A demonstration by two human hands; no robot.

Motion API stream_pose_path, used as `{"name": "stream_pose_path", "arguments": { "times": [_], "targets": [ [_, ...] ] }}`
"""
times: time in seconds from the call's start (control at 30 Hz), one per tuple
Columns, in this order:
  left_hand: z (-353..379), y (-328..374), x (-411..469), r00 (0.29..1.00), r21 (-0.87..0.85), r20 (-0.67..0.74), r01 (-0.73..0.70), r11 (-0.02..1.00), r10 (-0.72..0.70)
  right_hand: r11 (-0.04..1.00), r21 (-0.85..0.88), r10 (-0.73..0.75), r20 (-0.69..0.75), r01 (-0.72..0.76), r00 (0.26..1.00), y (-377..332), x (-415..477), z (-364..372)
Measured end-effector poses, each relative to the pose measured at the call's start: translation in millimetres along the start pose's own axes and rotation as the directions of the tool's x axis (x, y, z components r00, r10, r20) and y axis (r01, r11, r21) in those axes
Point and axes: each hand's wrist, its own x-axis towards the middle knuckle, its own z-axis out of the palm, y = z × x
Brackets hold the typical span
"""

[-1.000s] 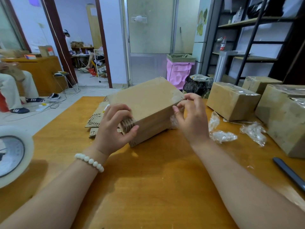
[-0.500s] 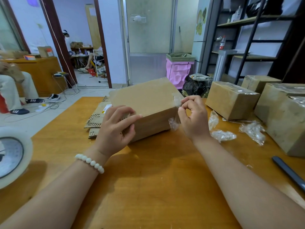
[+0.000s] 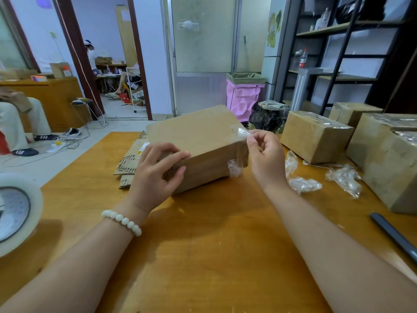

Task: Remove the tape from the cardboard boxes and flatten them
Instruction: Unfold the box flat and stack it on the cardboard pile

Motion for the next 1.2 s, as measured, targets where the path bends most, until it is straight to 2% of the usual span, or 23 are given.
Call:
{"name": "stream_pose_path", "arguments": {
  "times": [0.07,0.1,0.17,0.23,0.3,0.33,0.37,0.4,0.47,0.5,0.53,0.6,0.63,0.67,0.73,0.83,0.97,1.07,1.2],
  "targets": [
    [0.0,1.3,0.0,0.999,0.006,0.004,0.048,0.999,-0.049,0.973,0.143,0.176,0.033,-0.179,0.984,0.8,0.1,0.4],
    [-0.1,2.3,0.0,0.997,0.007,0.007,0.071,0.997,-0.071,0.925,0.266,0.270,0.045,-0.272,0.962,1.2,0.5,2.0],
    [-0.6,3.4,-0.4,0.993,0.007,0.014,0.116,0.993,-0.116,0.727,0.555,0.436,0.080,-0.403,0.896,-1.0,2.1,5.6],
    [-2.5,2.6,-0.7,0.985,0.007,0.008,0.170,0.985,-0.170,0.461,0.756,0.550,0.168,-0.464,0.818,-3.4,4.4,5.7],
    [-5.0,0.5,-0.7,0.975,0.005,-0.014,0.221,0.975,-0.221,0.244,0.835,0.594,0.273,-0.493,0.756,-1.6,4.0,2.9],
    [-5.7,0.0,-0.9,0.972,0.005,-0.019,0.236,0.972,-0.236,0.195,0.840,0.603,0.305,-0.507,0.737,0.6,2.8,1.6],
    [-6.1,-0.1,-1.1,0.970,0.007,-0.019,0.242,0.970,-0.242,0.197,0.831,0.614,0.309,-0.520,0.726,2.2,1.7,1.1],
    [-6.3,-0.1,-1.2,0.970,0.009,-0.015,0.243,0.970,-0.242,0.242,0.815,0.627,0.283,-0.527,0.726,3.9,1.4,1.3],
    [-6.0,0.4,-1.1,0.970,0.012,-0.016,0.243,0.970,-0.243,0.420,0.733,0.626,0.192,-0.534,0.756,5.7,1.0,3.0],
    [-5.8,0.3,-1.1,0.970,0.013,-0.018,0.243,0.970,-0.243,0.538,0.660,0.589,0.151,-0.525,0.794,5.1,0.2,3.6],
    [-5.6,0.4,-1.2,0.970,0.015,-0.019,0.243,0.970,-0.243,0.665,0.571,0.510,0.125,-0.483,0.851,2.9,-2.1,3.4],
    [-5.4,0.0,-1.9,0.970,0.015,-0.018,0.244,0.970,-0.244,0.888,0.385,0.204,0.161,-0.251,0.966,-0.3,-9.9,2.7],
    [-5.2,-0.4,-2.5,0.968,0.011,-0.019,0.249,0.968,-0.249,0.953,0.290,0.020,0.221,-0.085,0.975,-0.5,-14.1,2.2],
    [-5.4,-1.0,-3.3,0.966,0.007,-0.021,0.258,0.966,-0.258,0.979,0.194,-0.123,0.282,0.069,0.951,1.0,-17.3,2.0],
    [-6.0,-2.3,-4.3,0.961,0.004,-0.024,0.276,0.961,-0.275,0.965,0.042,-0.257,0.330,0.258,0.908,8.3,-17.8,2.8],
    [-6.5,-2.5,-4.3,0.960,0.001,-0.023,0.279,0.960,-0.279,0.937,-0.024,-0.322,0.321,0.348,0.891,14.9,-14.3,-0.7],
    [-5.8,-1.6,-3.9,0.959,0.002,-0.017,0.284,0.959,-0.284,0.833,-0.188,-0.425,0.386,0.521,0.819,15.2,-12.4,-2.6],
    [-5.5,-2.4,-4.8,0.955,0.005,-0.013,0.295,0.956,-0.295,0.787,-0.280,-0.399,0.451,0.550,0.799,13.4,-12.2,-3.9],
    [-6.2,-3.7,-4.7,0.953,0.013,-0.016,0.301,0.953,-0.301,0.809,-0.289,-0.314,0.523,0.512,0.793,9.8,-12.3,-8.1]
  ]
}}
